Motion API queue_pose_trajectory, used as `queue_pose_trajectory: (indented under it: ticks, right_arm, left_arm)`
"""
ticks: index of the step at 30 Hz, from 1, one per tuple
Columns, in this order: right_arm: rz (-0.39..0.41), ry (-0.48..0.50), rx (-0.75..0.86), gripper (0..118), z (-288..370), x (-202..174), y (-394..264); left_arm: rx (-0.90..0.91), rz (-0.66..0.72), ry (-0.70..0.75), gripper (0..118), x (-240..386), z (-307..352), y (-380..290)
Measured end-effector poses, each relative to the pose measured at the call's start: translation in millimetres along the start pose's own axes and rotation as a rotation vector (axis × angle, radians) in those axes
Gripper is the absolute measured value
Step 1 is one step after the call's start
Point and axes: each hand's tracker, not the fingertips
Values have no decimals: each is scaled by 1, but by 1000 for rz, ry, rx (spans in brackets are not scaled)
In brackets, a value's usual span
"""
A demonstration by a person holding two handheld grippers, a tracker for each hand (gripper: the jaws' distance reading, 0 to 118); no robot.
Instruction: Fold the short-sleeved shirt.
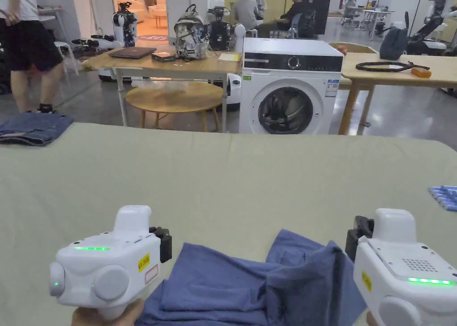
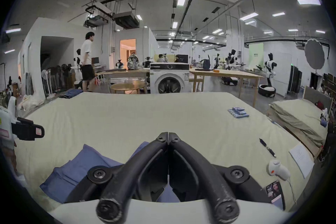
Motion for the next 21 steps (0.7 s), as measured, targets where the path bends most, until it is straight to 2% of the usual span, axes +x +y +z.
queue_pose_trajectory:
  ticks: [5,9,10,11,12,13,14,15,21]
  right_arm:
    - [-10,13,-29,0,-8,1,-3]
    - [-13,8,-43,0,-13,7,-4]
    - [-14,7,-46,0,-14,9,-5]
    - [-14,1,-49,0,-15,11,-5]
    - [-15,-4,-52,0,-16,13,-5]
    - [-15,-5,-53,0,-18,15,-6]
    - [-16,-11,-56,0,-19,18,-7]
    - [-18,-16,-59,0,-20,21,-7]
    - [-45,-51,-89,0,-21,42,-10]
  left_arm:
    - [-199,64,-57,0,-34,-49,6]
    - [-326,42,-88,0,-32,-97,19]
    - [-346,39,-81,5,-35,-110,22]
    - [-356,39,-82,17,-36,-125,25]
    - [-365,36,-78,33,-34,-136,27]
    - [-370,33,-72,64,-32,-146,28]
    - [-384,32,-78,78,-26,-154,26]
    - [-396,36,-83,72,-23,-164,26]
    - [-584,-55,29,74,-3,-231,3]
